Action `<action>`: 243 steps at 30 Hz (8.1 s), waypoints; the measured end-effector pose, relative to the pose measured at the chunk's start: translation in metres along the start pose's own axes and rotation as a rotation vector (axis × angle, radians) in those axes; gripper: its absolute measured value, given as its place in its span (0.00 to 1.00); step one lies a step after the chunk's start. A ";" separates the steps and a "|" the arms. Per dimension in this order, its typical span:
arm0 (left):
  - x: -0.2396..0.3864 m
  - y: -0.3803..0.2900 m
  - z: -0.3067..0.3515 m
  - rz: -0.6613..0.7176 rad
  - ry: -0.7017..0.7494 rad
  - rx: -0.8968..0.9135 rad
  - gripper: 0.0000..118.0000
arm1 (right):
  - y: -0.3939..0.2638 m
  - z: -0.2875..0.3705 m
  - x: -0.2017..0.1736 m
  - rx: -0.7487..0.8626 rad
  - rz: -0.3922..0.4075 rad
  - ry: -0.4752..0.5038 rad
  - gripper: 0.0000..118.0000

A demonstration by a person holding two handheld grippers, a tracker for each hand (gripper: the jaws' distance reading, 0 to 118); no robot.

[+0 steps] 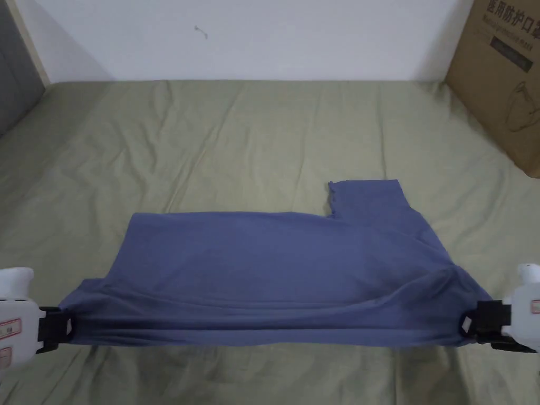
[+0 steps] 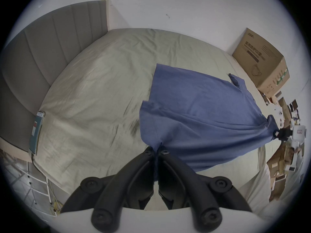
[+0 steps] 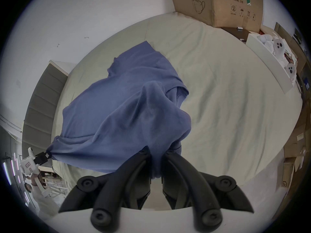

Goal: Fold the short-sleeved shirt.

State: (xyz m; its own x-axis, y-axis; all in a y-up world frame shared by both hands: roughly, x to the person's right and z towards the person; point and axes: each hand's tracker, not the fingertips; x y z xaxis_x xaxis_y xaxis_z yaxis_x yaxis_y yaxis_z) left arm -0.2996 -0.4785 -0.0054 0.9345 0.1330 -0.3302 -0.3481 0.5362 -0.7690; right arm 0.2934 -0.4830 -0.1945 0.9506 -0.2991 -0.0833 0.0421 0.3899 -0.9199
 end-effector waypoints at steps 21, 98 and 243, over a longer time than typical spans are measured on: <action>0.011 -0.054 0.012 0.023 -0.035 -0.001 0.53 | -0.059 0.031 0.007 0.132 0.143 -0.184 0.54; 0.017 -0.002 -0.015 -0.016 -0.042 -0.079 0.02 | -0.011 0.011 0.010 -0.123 0.286 -0.124 0.04; 0.046 -0.090 -0.125 0.582 -0.862 -0.287 0.10 | -0.126 -0.007 -0.087 -0.052 0.236 -0.061 0.01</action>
State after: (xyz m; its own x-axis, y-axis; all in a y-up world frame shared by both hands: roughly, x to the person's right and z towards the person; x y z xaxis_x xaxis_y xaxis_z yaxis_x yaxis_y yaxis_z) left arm -0.2343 -0.6244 -0.0198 0.3189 0.9068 -0.2756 -0.6556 0.0010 -0.7551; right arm 0.2035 -0.5121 -0.0735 0.9490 -0.1519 -0.2763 -0.1975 0.3965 -0.8965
